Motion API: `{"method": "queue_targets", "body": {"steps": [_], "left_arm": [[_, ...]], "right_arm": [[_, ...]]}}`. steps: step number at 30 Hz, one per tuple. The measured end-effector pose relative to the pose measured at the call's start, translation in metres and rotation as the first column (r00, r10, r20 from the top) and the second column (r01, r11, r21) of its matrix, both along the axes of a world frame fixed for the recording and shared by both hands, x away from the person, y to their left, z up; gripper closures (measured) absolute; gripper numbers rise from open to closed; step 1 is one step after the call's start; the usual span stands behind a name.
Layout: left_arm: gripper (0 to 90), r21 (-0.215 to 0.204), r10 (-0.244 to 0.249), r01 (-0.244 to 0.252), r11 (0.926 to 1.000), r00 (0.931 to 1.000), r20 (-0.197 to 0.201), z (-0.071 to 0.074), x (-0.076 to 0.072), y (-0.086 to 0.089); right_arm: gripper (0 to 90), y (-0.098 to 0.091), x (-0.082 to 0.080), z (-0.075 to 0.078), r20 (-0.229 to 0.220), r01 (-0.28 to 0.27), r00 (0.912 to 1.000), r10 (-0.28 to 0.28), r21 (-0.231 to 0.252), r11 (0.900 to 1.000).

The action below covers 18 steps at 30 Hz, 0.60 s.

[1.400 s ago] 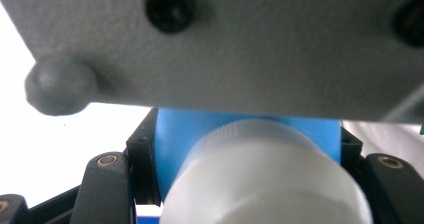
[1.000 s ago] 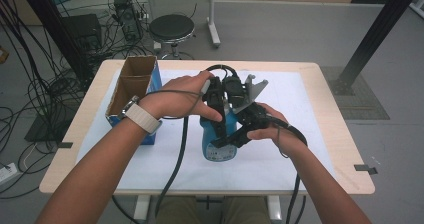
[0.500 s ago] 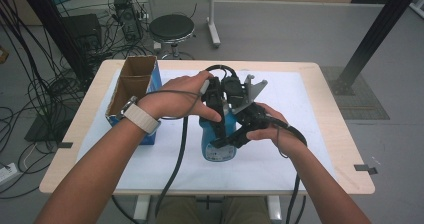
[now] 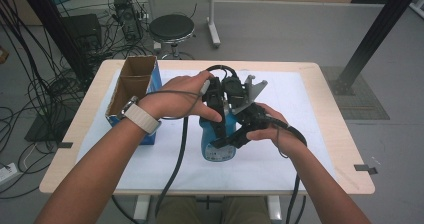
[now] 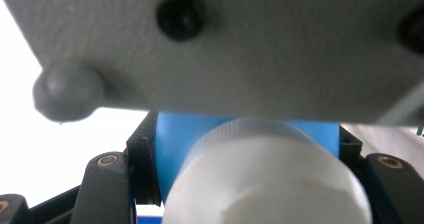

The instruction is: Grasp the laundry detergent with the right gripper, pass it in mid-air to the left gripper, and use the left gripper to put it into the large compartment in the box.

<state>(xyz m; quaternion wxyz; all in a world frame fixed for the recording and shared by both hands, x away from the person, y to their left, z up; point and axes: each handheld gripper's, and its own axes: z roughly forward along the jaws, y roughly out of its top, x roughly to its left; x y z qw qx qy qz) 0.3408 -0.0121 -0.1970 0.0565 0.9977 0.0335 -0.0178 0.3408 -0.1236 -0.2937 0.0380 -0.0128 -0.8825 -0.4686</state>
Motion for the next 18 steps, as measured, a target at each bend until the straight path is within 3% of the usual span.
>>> {"method": "queue_targets", "body": {"steps": [11, 13, 18], "left_arm": [[37.4, 0.013, -0.001, 0.001, 0.9999, 0.9999, 0.015, 0.002, 0.0, -0.003], [37.3, 0.011, 0.005, -0.005, 0.9999, 0.9997, 0.023, 0.003, 0.001, -0.002], [37.2, 0.01, 0.043, -0.044, 0.999, 0.9981, 0.043, 0.008, 0.005, 0.004]], "right_arm": [[40.6, -0.003, 0.002, 0.0, 0.009, -0.003, 1.0, 0.003, 0.015, 0.9999], [38.2, -0.004, 0.004, -0.001, 0.028, -0.013, 0.9995, 0.013, 0.022, 0.9997], [25.8, -0.02, 0.011, -0.008, 0.043, -0.006, 0.999, 0.008, -0.037, 0.9993]]}}
